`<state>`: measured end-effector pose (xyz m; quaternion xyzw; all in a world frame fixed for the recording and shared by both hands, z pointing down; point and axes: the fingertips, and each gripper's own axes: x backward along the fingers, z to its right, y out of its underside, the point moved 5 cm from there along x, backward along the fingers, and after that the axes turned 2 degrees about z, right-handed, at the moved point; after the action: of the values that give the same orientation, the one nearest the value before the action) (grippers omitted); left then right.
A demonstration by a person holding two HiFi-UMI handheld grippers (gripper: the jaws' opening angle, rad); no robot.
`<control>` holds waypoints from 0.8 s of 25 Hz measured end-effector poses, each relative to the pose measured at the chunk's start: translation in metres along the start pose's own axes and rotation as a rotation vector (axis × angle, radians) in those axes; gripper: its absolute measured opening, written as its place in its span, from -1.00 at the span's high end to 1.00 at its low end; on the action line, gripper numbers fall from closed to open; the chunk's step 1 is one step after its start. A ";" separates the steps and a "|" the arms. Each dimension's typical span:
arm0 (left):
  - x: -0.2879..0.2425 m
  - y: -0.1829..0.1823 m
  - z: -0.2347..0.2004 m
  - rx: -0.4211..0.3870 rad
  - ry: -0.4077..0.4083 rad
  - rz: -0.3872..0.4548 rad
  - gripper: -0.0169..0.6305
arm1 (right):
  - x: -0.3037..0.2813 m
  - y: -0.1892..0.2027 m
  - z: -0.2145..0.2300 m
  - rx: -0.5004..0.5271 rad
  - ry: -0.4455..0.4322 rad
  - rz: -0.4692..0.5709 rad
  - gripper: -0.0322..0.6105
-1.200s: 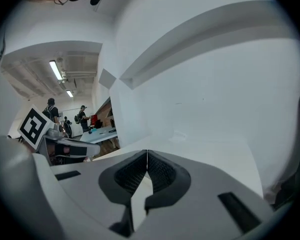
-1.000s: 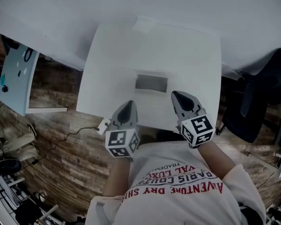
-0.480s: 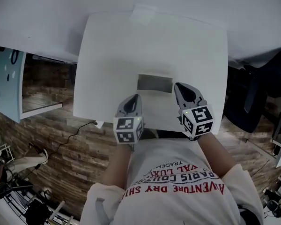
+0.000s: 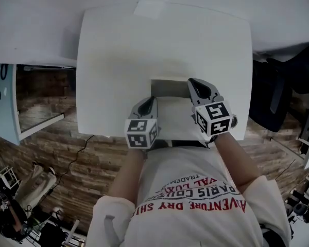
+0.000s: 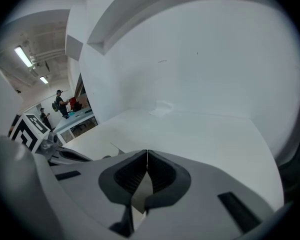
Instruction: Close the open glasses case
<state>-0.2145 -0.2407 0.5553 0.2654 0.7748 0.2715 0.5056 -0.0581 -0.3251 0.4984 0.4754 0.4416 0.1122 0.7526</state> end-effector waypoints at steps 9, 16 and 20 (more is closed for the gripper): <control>-0.004 0.005 -0.003 0.023 0.022 -0.017 0.95 | -0.021 0.002 0.009 -0.034 0.039 -0.029 0.86; -0.004 0.005 -0.002 0.027 0.016 -0.012 0.95 | -0.022 0.010 0.006 -0.064 0.025 -0.037 0.86; -0.005 0.005 -0.003 0.017 0.020 -0.013 0.95 | -0.019 0.014 0.001 -0.059 0.006 -0.041 0.86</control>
<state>-0.2145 -0.2405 0.5630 0.2619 0.7837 0.2642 0.4975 -0.0649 -0.3301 0.5206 0.4434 0.4500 0.1115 0.7671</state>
